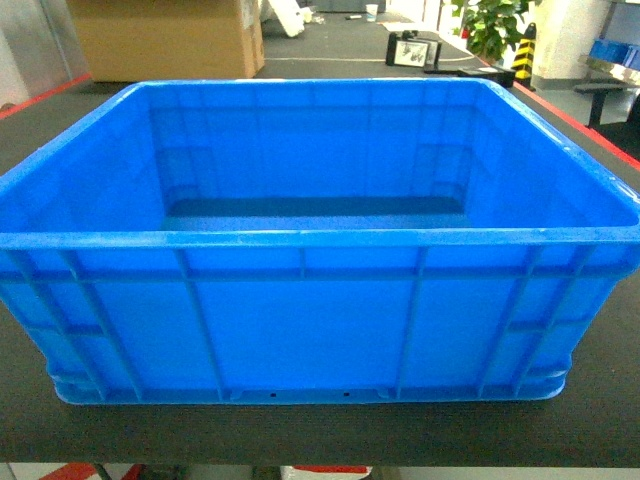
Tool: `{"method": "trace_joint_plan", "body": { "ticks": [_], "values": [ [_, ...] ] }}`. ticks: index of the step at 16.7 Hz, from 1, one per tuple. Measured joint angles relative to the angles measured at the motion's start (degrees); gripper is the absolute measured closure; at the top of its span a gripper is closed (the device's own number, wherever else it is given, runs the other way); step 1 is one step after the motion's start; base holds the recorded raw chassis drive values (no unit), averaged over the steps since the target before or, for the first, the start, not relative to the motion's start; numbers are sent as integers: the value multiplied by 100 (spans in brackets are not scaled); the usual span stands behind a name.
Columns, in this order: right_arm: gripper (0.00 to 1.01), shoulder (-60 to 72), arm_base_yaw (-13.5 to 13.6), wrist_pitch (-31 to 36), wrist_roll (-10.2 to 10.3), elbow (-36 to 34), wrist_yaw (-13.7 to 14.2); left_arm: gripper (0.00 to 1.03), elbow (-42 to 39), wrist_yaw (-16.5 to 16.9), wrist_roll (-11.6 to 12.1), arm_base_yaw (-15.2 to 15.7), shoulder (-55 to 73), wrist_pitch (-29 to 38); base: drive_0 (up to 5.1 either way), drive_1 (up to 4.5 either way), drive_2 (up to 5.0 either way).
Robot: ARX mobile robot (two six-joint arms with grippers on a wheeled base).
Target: Place box next to blue box on left shelf
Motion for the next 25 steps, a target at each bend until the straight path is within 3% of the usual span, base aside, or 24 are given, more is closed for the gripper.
{"method": "trace_joint_plan", "body": {
  "ticks": [25],
  "values": [
    [3,0,0,0,0,0,0,5,0,0,0,0,0,0,0,0,0]
  ]
}}
